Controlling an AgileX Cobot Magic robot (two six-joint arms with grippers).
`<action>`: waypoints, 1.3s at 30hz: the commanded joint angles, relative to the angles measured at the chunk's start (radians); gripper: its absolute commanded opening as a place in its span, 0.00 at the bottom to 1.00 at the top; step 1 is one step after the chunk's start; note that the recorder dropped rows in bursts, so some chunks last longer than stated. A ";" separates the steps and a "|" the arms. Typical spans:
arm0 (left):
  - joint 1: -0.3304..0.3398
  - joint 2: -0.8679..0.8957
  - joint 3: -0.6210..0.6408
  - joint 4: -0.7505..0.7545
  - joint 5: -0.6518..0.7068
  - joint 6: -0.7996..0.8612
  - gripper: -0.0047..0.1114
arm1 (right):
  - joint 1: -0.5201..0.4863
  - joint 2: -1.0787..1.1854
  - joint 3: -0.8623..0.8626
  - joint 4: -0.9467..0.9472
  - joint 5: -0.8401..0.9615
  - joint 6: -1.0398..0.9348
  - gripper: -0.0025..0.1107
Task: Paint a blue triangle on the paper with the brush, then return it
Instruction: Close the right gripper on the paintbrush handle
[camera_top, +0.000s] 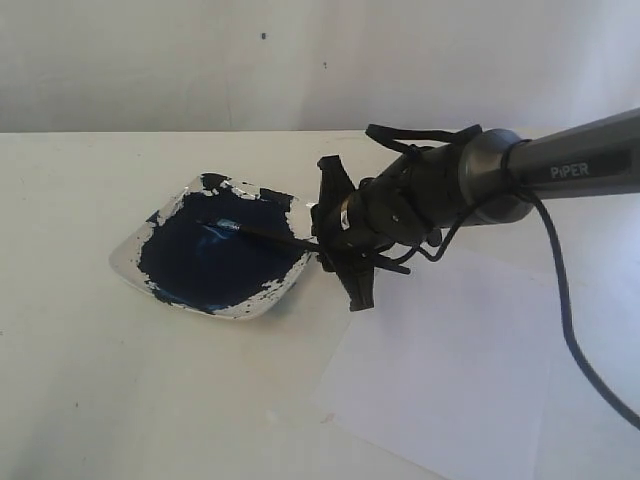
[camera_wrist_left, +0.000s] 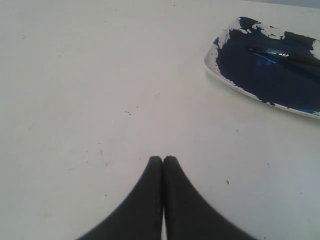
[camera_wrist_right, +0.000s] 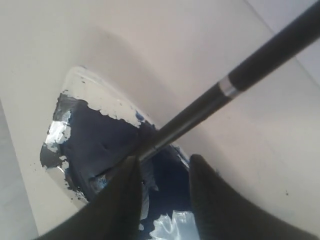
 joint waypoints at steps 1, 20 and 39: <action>-0.001 -0.004 0.005 -0.007 -0.005 -0.006 0.04 | -0.027 -0.001 0.003 0.027 0.006 0.003 0.30; -0.001 -0.004 0.005 -0.007 -0.005 -0.006 0.04 | -0.057 0.016 0.003 0.037 0.005 0.003 0.30; -0.001 -0.004 0.005 -0.007 -0.005 -0.006 0.04 | -0.075 0.085 0.003 0.100 -0.113 0.003 0.30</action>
